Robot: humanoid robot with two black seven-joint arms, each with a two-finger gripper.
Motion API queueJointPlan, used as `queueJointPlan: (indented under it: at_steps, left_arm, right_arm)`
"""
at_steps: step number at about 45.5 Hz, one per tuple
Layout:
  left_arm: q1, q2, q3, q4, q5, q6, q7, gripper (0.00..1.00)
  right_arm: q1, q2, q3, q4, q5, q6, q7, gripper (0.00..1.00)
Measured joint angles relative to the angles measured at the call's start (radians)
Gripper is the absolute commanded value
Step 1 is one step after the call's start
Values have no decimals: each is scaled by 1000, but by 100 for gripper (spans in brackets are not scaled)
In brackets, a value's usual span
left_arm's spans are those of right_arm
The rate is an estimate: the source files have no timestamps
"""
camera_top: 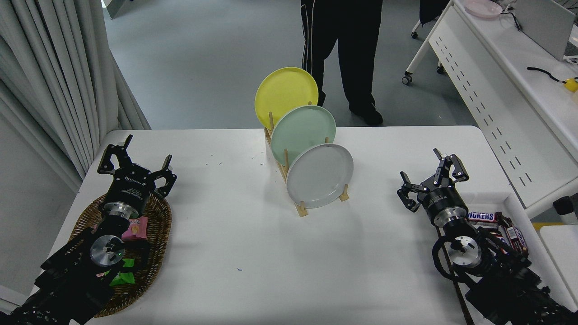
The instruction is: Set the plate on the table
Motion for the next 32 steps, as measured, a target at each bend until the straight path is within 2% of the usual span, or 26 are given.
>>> queueJointPlan:
  at_steps: [32]
  left_arm:
    - [0,0,0,0,-9,-1,0,100]
  right_arm:
    - [-6,6,-2,-1,0,0,0,100]
